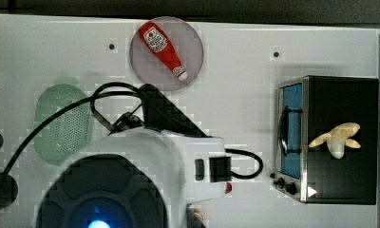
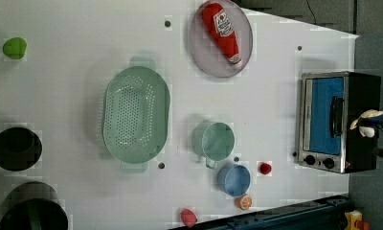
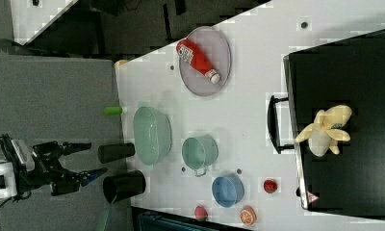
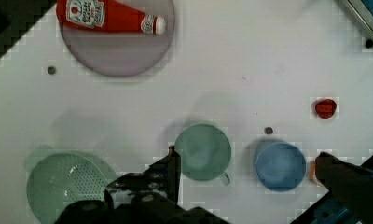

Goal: Pick banana from table and place on oven.

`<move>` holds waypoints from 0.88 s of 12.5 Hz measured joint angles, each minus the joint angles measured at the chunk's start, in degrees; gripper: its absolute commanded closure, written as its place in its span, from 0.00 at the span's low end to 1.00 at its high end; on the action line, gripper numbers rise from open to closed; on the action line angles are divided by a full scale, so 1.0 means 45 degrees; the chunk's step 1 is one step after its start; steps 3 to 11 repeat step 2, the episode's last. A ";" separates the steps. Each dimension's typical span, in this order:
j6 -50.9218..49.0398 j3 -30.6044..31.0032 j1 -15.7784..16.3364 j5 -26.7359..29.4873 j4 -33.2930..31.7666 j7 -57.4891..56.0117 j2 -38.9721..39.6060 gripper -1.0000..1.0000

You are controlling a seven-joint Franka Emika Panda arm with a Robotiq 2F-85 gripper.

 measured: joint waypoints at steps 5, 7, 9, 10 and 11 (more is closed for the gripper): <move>-0.0217 -0.0572 0.0015 -0.0032 0.0162 0.0019 0.0118 0.00; -0.0217 -0.0572 0.0015 -0.0032 0.0162 0.0019 0.0118 0.00; -0.0217 -0.0572 0.0015 -0.0032 0.0162 0.0019 0.0118 0.00; -0.0217 -0.0572 0.0015 -0.0032 0.0162 0.0019 0.0118 0.00; -0.0217 -0.0572 0.0015 -0.0032 0.0162 0.0019 0.0118 0.00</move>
